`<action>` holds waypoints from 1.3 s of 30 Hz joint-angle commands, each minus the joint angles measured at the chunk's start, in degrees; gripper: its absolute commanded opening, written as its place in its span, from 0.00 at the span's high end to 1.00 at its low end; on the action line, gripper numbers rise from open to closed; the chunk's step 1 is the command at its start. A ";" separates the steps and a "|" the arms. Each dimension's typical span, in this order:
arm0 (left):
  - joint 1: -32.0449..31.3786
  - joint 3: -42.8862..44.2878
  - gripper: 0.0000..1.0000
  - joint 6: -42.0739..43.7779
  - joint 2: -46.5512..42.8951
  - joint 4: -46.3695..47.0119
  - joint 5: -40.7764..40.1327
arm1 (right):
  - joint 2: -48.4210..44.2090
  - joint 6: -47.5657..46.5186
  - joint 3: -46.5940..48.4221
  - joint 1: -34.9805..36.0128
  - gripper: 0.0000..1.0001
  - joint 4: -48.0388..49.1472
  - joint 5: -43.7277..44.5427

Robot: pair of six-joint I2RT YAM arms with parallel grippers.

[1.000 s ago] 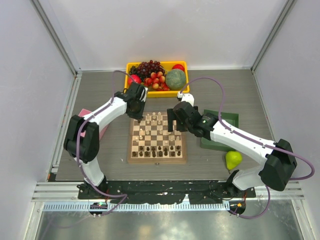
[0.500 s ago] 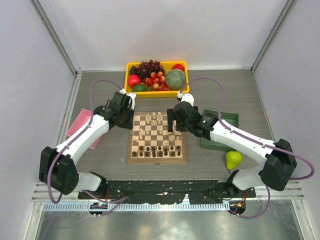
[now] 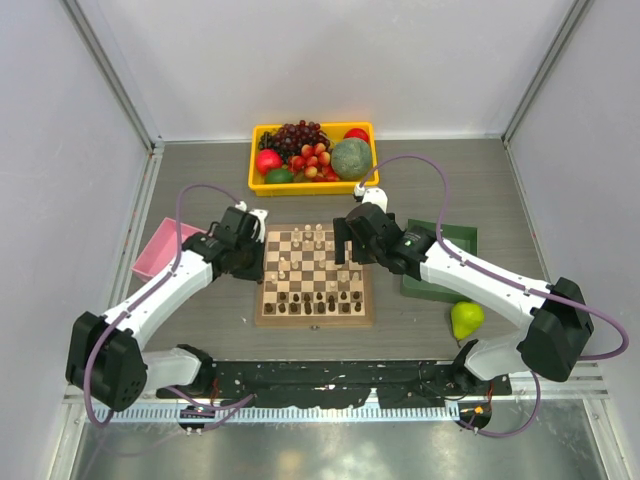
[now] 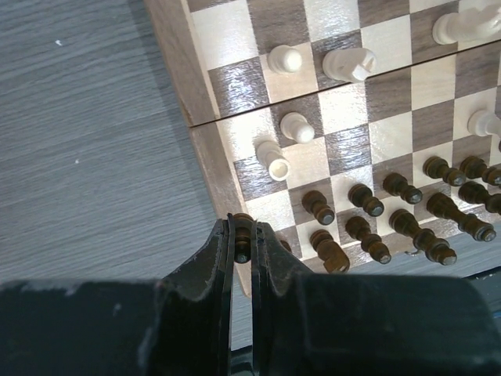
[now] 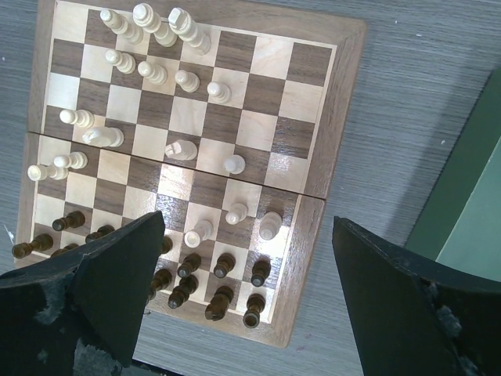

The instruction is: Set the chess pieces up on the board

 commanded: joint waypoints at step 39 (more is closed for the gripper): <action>-7.71 -3.67 0.97 -5.40 6.82 6.06 -3.10 | 0.12 0.71 0.81 -0.24 0.05 1.93 0.18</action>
